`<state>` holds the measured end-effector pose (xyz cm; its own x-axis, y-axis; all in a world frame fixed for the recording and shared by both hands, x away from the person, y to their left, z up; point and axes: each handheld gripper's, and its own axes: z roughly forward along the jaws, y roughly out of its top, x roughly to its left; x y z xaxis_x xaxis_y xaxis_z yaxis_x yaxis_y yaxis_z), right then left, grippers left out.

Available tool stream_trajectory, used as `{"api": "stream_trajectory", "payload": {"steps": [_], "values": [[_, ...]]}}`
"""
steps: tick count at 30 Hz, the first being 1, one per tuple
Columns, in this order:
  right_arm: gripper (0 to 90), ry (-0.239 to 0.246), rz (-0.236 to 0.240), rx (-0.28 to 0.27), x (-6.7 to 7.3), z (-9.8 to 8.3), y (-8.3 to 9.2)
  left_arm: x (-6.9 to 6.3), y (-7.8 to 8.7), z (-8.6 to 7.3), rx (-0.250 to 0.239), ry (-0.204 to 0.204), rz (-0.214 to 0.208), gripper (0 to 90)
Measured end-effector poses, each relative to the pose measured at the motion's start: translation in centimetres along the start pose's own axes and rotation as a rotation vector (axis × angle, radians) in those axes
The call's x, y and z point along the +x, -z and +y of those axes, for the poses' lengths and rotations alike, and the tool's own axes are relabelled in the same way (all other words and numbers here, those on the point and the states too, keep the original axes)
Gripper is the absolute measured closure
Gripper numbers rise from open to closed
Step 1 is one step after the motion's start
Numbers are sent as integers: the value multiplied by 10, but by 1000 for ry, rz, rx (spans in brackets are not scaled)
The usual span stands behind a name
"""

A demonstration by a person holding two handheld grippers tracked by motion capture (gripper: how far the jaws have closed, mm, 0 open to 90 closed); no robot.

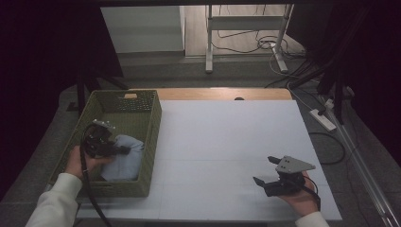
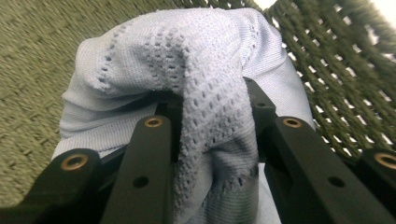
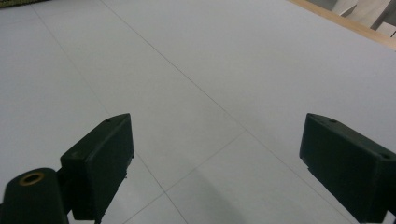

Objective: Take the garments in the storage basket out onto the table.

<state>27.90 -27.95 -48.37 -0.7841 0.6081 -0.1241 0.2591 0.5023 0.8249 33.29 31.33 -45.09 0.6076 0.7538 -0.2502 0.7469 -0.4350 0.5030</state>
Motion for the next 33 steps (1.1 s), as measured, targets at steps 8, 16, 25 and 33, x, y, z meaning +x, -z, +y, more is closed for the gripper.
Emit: {"api": "stream_trajectory", "payload": {"steps": [8, 16, 25, 33], "values": [[103, -1, -4, -3, 0, 0, 0, 0, 20, -5, -104, 10, 24, 706], [103, 0, -5, -3, 0, 0, 0, -1, 28, -9, -148, 26, 36, 706], [103, -2, -10, -8, 0, 0, 0, -3, 42, -12, -231, 42, 54, 707], [103, -1, -11, -2, 0, 0, 1, -7, 49, -11, -280, 59, 75, 709]]}}
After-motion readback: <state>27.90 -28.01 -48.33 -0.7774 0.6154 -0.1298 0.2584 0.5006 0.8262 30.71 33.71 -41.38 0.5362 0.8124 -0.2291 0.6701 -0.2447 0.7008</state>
